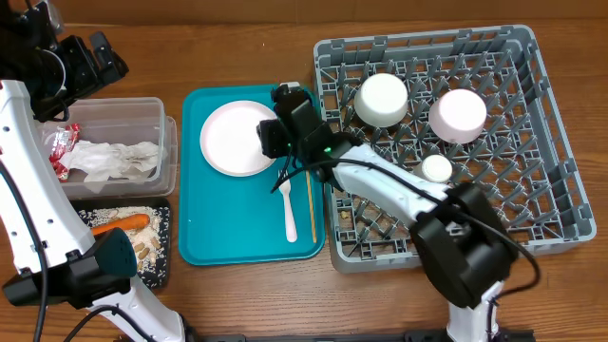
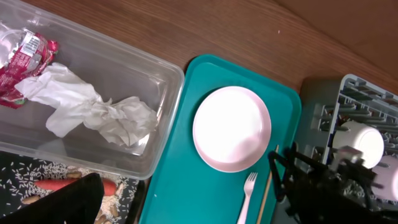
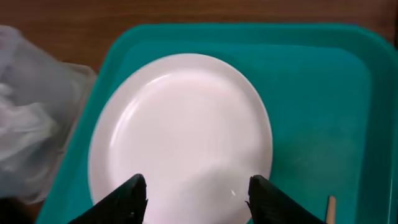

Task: Sort waste into correct bins and load items into the dishwasher
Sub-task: 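Grasp the plate edge with the right gripper and lift it, then carry the plate right over the gray rack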

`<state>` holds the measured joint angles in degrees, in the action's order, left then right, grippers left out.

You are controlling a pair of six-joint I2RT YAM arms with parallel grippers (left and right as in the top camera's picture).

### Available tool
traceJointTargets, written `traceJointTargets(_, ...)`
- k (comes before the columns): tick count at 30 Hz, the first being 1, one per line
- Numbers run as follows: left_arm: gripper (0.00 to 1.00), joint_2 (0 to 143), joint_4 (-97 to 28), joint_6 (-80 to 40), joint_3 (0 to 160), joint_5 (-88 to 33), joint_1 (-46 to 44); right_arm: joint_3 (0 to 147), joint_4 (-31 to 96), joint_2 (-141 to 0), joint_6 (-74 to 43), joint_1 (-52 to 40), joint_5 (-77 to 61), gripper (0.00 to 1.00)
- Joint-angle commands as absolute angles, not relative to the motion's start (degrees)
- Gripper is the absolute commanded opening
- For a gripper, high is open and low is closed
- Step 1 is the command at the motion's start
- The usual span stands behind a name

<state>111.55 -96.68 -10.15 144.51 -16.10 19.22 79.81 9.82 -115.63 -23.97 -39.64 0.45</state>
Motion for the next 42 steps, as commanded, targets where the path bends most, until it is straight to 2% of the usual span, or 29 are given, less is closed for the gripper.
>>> traceJointTargets(1,1.00,111.26,-96.79,-10.44,144.90,-16.95,19.31,79.72,8.34,-119.72,-23.79,-39.64,3.07,0.56)
traceJointTargets(7,1.00,111.26,-96.79,-10.46,144.90,-16.93,19.31,79.70,8.62,-121.67,-23.64,-39.64,6.42,0.54)
traceJointTargets(8,1.00,111.26,-96.79,-10.46,144.90,-16.93,19.31,79.70,8.80,-121.67,-23.64,-39.64,6.42,0.50)
traceJointTargets(12,1.00,111.26,-96.79,-10.46,144.90,-16.95,19.31,79.70,8.54,-122.54,-23.92,-39.64,6.39,0.47)
traceJointTargets(17,1.00,111.26,-96.79,-10.46,144.90,-16.93,19.31,79.70,8.14,-123.57,-24.03,-39.64,6.42,0.47)
traceJointTargets(21,1.00,111.26,-96.79,-10.44,144.90,-16.95,19.31,79.70,7.84,-123.59,-24.05,-39.64,6.42,0.40)
traceJointTargets(29,1.00,111.26,-96.79,-10.46,144.90,-16.93,19.31,79.72,6.46,-125.45,-24.08,-39.64,6.42,0.39)
traceJointTargets(34,1.00,111.26,-96.79,-10.44,144.90,-16.93,19.31,79.72,6.46,-125.45,-24.08,-39.64,6.42,0.28)
traceJointTargets(39,1.00,111.26,-96.79,-10.44,144.90,-16.95,19.31,79.79,6.22,-125.43,-24.08,-39.64,5.32,0.26)
traceJointTargets(42,1.00,111.26,-96.79,-10.46,144.90,-16.93,19.31,80.79,5.63,-125.27,-24.08,-39.64,3.31,0.08)
